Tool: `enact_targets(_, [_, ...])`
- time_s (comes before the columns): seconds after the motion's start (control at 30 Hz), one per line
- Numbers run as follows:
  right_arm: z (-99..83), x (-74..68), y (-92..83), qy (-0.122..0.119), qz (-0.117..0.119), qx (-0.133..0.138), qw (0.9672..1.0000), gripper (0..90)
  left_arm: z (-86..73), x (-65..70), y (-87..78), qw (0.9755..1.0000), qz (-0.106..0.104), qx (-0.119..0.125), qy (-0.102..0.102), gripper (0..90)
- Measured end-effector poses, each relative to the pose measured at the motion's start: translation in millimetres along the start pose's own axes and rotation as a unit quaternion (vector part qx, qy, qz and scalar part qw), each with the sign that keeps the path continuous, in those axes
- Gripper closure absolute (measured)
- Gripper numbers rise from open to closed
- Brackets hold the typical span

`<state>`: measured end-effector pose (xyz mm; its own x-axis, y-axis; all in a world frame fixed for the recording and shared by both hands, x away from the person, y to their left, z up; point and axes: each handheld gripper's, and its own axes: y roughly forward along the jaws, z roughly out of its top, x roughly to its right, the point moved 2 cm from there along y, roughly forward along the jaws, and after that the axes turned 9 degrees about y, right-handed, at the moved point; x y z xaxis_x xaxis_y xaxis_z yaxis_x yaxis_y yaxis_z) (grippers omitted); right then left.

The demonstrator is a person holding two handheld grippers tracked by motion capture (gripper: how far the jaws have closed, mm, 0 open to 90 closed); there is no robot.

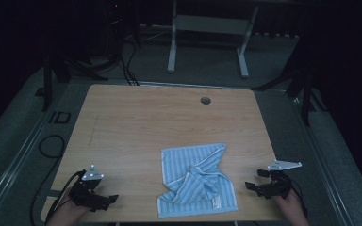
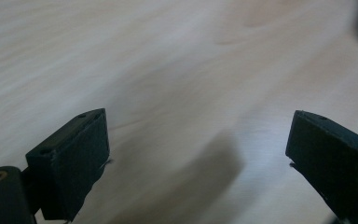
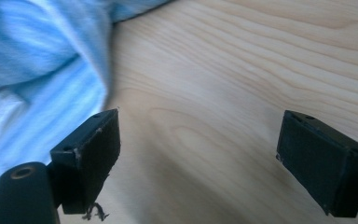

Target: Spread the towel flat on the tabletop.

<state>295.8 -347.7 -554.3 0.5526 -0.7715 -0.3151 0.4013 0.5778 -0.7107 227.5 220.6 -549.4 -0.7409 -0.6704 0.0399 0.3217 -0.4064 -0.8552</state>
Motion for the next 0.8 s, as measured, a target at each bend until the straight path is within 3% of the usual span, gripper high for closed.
enact_targets(0.03, [4.6, -7.9, -0.1, -0.011, 0.016, -0.018, 0.9997, 12.7, 3.3, 3.8, 2.8, 0.9999, -0.004, -0.010, 0.008, 5.8])
enact_targets(0.1, [7.8, -17.7, -0.2, -0.037, 0.019, -0.025, 0.9988, 12.6, 11.2, 11.4, 8.5, 0.9993, -0.009, -0.029, 0.022, 5.8])
enact_targets(0.17, [11.5, -27.3, 0.6, -0.061, 0.023, -0.027, 0.9975, 11.7, 20.2, 17.2, 12.3, 0.9987, -0.016, -0.034, 0.033, 5.8])
enact_targets(0.23, [16.9, -35.0, 3.0, -0.069, 0.028, -0.033, 0.9967, 11.6, 29.4, 22.3, 16.0, 0.9984, -0.025, -0.035, 0.038, 6.7])
enact_targets(0.33, [24.3, -46.5, 8.0, -0.097, 0.034, -0.045, 0.9937, 13.4, 42.2, 30.0, 21.0, 0.9975, -0.020, -0.045, 0.050, 14.8])
enact_targets(0.4, [29.0, -53.9, 11.5, -0.117, 0.042, -0.054, 0.9907, 19.3, 49.9, 35.6, 23.8, 0.9969, -0.035, -0.045, 0.054, 15.0])
enact_targets(0.47, [33.6, -59.9, 14.4, -0.147, 0.043, -0.054, 0.9867, 28.9, 56.3, 42.6, 27.3, 0.9951, -0.036, -0.057, 0.072, 21.7])
enact_targets(0.57, [40.8, -67.0, 19.5, -0.177, 0.048, -0.071, 0.9804, 41.4, 64.8, 53.2, 31.7, 0.9917, -0.044, -0.074, 0.096, 23.9])
enact_targets(0.8, [53.7, -81.4, 33.3, -0.230, 0.035, -0.092, 0.9681, 50.5, 89.3, 78.3, 34.7, 0.9870, -0.068, -0.072, 0.127, 25.9])
